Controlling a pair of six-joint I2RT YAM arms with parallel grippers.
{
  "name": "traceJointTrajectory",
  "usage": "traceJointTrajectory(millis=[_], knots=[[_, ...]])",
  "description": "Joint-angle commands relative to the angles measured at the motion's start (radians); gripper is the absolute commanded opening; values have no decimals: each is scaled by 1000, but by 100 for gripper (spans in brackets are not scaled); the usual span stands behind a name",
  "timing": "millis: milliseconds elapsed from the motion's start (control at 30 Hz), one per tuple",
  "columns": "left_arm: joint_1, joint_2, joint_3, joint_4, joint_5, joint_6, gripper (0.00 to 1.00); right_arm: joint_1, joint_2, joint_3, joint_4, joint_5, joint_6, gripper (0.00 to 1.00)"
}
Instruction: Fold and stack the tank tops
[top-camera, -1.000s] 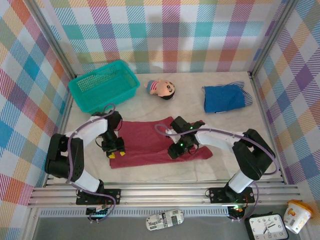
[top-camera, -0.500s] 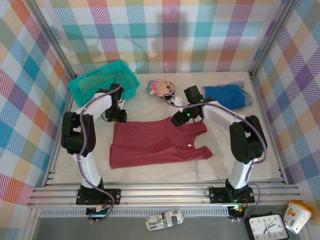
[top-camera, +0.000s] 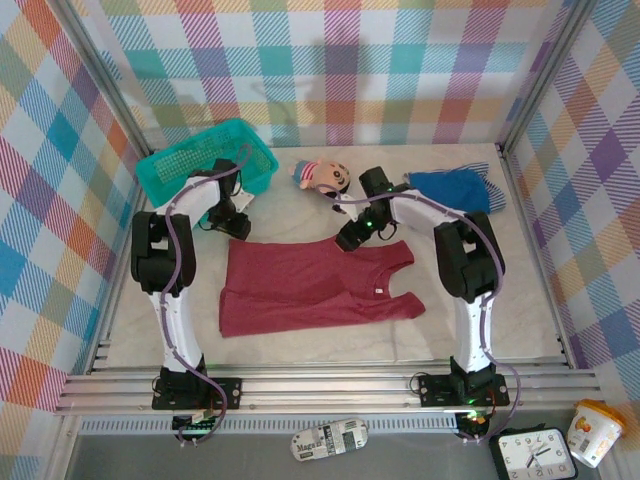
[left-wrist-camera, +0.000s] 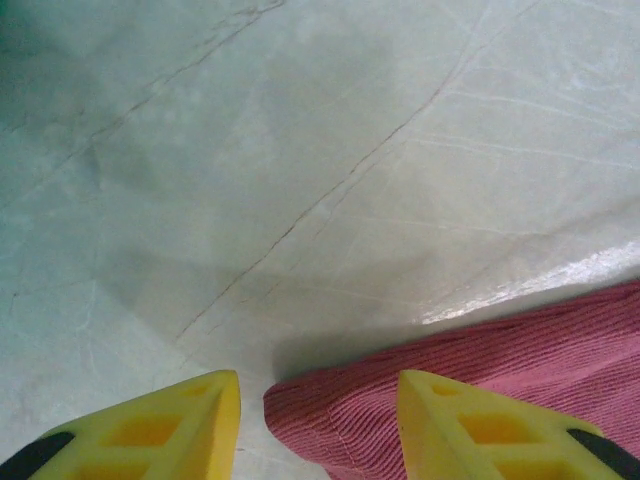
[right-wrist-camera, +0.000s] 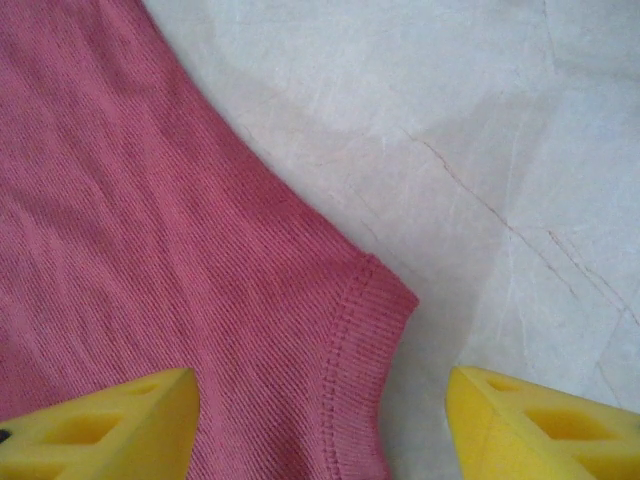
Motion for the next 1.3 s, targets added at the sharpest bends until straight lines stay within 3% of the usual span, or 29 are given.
traceJointTrajectory(millis=[0,167,333,733,1067,1267], knots=[[12,52,22,-72,35,115,45,-6,35,59,-69,-56,-32,66],[17,70,-13,-111,58,202,44,-8,52,87,-107,-76,-46,66],[22,82,-10,-93,-12,215,41,-8,76,119,-124,-62,-45,66],[29,68,30,-116,54,182,15,2,200,304,-264,-58,-49,61],[19,64,33,-135,39,173,12,37,352,522,-401,8,-40,61],[19,50,29,-131,31,160,12,44,382,570,-415,6,-32,56]])
